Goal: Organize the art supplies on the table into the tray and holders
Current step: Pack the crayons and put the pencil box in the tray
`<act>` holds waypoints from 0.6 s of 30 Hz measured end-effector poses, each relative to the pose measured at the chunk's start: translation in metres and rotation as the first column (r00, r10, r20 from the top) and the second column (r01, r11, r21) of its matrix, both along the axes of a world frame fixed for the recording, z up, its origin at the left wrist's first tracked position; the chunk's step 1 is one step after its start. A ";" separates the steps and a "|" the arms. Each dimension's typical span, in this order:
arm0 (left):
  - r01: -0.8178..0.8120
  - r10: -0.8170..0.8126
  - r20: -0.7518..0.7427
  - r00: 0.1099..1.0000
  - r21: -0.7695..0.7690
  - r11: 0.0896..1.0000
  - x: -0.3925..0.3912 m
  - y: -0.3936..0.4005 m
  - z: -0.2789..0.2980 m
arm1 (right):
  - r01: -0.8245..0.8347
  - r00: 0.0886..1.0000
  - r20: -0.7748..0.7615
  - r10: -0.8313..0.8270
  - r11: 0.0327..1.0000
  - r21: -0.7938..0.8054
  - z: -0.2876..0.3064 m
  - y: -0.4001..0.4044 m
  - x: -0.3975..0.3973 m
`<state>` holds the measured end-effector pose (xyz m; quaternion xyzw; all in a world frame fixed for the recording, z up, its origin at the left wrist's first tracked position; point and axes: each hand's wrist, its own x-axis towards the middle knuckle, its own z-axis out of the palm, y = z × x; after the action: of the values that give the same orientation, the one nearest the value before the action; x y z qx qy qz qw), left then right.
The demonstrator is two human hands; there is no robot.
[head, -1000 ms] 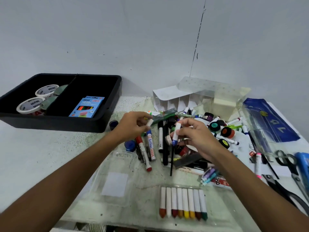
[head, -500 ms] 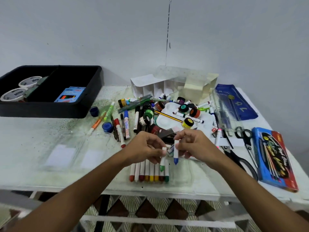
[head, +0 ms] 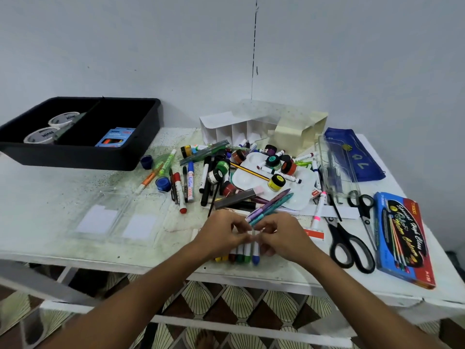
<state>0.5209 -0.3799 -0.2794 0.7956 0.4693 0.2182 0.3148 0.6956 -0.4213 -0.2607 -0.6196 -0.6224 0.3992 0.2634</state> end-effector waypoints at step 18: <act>0.345 -0.230 -0.308 0.923 0.399 0.850 -0.023 -0.008 -0.013 | 0.002 0.993 0.115 0.003 0.999 -0.042 -0.001 0.005 -0.004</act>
<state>0.4984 -0.3875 -0.2928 0.9289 0.3169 0.1683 0.0920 0.6918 -0.4167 -0.2612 -0.6469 -0.6281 0.3760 0.2137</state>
